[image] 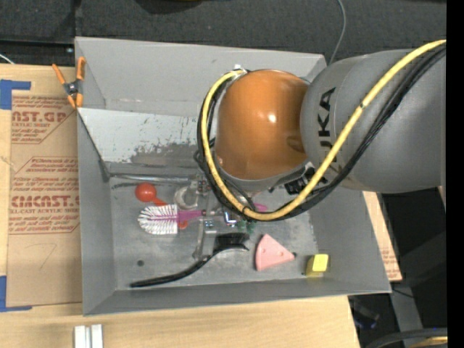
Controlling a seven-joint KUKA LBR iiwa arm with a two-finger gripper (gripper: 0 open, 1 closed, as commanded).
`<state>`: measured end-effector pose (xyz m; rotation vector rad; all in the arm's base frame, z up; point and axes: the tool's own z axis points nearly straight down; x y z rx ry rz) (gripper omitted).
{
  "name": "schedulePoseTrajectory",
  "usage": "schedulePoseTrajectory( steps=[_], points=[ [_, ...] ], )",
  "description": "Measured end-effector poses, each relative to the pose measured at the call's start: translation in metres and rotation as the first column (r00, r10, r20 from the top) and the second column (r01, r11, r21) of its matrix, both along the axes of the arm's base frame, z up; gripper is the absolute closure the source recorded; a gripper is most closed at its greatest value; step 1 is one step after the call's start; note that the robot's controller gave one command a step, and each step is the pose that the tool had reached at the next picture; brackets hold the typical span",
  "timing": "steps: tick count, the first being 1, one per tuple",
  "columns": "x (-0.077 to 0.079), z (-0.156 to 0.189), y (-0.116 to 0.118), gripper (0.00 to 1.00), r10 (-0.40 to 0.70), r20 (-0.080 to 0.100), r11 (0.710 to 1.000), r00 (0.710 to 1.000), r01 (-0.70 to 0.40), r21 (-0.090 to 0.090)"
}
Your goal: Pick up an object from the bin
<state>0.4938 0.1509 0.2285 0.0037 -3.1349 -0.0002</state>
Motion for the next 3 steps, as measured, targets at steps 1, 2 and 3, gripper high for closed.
schedulePoseTrajectory(
  steps=[1,2,3],
  points=[
    [0.002,0.003,-0.001,0.00,-0.001,0.008,1.000,1.000,0.001,0.001],
    [0.059,-0.132,-0.004,0.00,0.107,0.013,0.994,0.994,-0.107,0.002],
    [0.072,-0.070,0.003,0.00,0.045,0.020,0.999,0.999,-0.045,0.006]
  ],
)
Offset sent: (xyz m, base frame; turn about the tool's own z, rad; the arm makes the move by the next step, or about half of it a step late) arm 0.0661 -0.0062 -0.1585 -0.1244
